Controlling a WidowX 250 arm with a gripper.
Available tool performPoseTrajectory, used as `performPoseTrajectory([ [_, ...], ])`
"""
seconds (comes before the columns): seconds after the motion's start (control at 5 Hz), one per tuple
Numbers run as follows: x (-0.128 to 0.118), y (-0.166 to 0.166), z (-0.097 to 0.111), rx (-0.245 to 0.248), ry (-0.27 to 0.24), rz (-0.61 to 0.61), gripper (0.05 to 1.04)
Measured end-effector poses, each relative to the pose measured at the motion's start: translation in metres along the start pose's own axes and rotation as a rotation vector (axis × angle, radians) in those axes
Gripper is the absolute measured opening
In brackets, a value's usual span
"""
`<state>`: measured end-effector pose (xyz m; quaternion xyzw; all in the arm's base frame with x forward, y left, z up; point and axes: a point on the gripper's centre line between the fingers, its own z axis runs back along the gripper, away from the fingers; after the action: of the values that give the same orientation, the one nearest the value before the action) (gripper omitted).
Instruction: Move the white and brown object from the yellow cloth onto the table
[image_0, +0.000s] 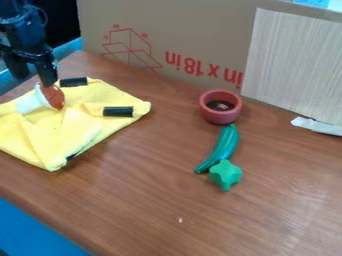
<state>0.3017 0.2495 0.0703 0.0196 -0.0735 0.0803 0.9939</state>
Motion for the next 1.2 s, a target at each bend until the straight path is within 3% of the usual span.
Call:
performPoseTrajectory([
  [0.4,-0.002,0.004,-0.023,0.029,0.048,0.114,0.973],
  [0.8,0.000,-0.004,-0.019,-0.051,0.038,0.160,0.418],
  [1.0,0.003,-0.010,0.001,-0.074,0.003,0.135,0.247],
  [1.2,-0.001,-0.027,0.018,-0.108,0.000,0.102,0.154],
])
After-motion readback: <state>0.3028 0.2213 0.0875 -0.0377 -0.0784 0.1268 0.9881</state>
